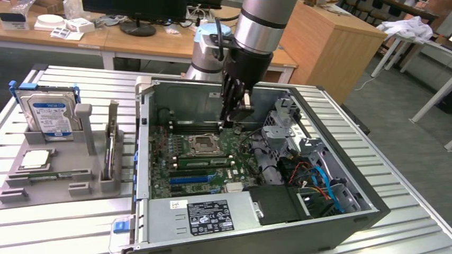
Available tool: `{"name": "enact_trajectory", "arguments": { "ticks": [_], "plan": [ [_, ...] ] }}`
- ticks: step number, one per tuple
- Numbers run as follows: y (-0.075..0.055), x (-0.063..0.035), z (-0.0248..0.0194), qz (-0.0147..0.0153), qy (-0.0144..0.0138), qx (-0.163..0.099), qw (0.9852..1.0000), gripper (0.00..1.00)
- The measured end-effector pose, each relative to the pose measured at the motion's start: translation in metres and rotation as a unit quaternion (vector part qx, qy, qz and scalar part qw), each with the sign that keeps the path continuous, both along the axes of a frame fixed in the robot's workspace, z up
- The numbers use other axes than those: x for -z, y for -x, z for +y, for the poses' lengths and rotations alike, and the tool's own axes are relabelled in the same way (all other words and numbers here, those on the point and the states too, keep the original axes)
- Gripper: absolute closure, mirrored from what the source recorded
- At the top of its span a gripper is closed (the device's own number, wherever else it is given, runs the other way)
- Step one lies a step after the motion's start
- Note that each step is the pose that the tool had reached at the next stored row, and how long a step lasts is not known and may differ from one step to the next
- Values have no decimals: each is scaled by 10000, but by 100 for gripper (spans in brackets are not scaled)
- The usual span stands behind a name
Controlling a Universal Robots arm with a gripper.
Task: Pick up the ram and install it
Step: 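Insert the ram into the slot, then press down the ram until it locks into place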
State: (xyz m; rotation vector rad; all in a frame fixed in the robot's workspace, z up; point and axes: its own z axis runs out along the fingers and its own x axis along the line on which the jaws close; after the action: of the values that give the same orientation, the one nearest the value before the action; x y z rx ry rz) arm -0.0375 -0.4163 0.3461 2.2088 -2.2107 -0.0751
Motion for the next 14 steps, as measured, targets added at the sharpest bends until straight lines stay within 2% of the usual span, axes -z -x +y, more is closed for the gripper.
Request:
{"name": "enact_trajectory", "arguments": {
  "ticks": [14],
  "plan": [
    [0,-1,0,0,1,1,10000,71]
  ]
}}
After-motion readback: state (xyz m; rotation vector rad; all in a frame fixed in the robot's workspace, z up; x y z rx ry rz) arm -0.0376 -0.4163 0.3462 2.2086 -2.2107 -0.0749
